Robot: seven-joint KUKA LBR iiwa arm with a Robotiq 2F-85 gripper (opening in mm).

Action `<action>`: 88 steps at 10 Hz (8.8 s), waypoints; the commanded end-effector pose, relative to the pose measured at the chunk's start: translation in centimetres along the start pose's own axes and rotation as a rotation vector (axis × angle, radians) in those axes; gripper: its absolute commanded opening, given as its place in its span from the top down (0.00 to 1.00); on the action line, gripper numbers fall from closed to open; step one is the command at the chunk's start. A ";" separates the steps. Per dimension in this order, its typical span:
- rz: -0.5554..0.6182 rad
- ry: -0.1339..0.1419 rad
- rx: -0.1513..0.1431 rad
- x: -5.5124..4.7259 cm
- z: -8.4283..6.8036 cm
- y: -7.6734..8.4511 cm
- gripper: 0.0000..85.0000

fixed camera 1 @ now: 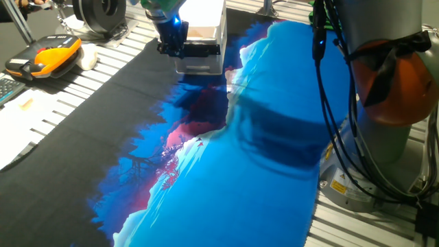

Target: Use the gripper to push and close the drawer

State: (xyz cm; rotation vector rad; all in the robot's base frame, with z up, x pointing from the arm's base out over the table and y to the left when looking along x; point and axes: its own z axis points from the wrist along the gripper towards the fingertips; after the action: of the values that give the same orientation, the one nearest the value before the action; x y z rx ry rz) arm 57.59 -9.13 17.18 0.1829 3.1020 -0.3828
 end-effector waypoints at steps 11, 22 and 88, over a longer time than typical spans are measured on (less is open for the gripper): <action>-0.038 -0.006 -0.009 0.0 0.4 -2.5 1.00; -0.059 0.003 -0.030 -0.7 0.9 -3.8 1.00; 0.160 0.073 -0.271 4.1 -10.9 -3.9 1.00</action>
State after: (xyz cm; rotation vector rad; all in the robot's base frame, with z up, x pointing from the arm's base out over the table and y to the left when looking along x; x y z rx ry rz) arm 53.12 -9.77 28.59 0.4467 3.1368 0.0401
